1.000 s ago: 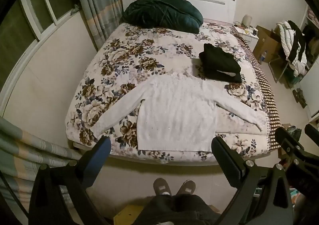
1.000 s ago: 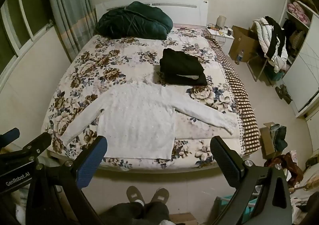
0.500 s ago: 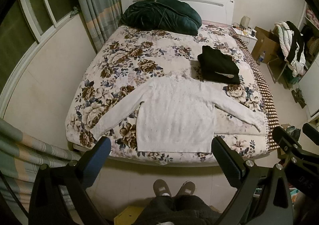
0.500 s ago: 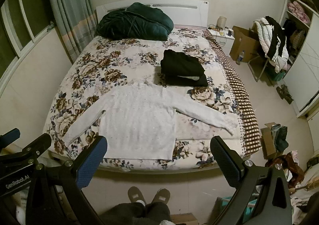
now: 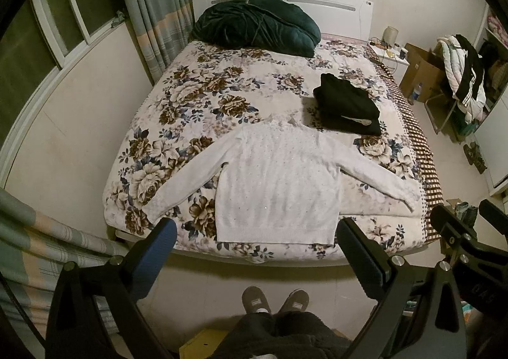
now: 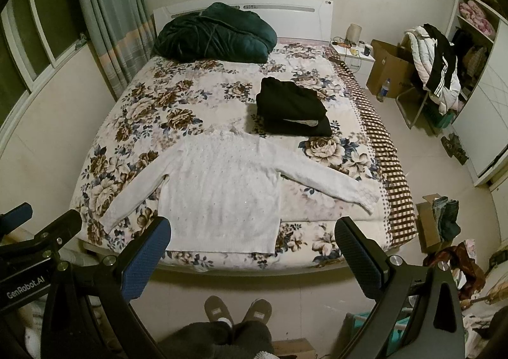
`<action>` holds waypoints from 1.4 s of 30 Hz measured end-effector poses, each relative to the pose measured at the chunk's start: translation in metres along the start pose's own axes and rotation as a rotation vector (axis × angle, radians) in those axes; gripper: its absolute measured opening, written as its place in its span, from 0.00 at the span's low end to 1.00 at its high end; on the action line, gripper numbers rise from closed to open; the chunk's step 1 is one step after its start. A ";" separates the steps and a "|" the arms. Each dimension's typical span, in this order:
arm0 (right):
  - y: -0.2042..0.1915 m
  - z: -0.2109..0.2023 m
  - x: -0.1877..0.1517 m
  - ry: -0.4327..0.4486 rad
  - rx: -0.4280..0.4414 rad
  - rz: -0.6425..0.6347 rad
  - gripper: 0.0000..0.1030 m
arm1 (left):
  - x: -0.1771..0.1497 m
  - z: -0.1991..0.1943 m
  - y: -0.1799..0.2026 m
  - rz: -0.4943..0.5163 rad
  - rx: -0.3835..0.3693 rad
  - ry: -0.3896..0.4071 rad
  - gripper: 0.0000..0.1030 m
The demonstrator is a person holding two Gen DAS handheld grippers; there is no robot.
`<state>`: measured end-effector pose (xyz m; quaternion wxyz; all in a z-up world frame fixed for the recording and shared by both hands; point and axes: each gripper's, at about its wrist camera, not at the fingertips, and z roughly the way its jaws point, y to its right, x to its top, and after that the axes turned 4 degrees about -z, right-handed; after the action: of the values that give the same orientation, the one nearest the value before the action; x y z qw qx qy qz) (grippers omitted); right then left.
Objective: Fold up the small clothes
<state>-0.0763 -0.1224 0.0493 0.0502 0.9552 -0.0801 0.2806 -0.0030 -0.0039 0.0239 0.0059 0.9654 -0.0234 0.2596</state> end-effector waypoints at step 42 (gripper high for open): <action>-0.001 -0.005 0.006 -0.004 0.006 0.003 1.00 | 0.003 -0.007 0.004 -0.001 -0.003 0.002 1.00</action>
<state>-0.0738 -0.1211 0.0566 0.0467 0.9558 -0.0807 0.2790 -0.0041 -0.0076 0.0319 0.0073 0.9651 -0.0232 0.2608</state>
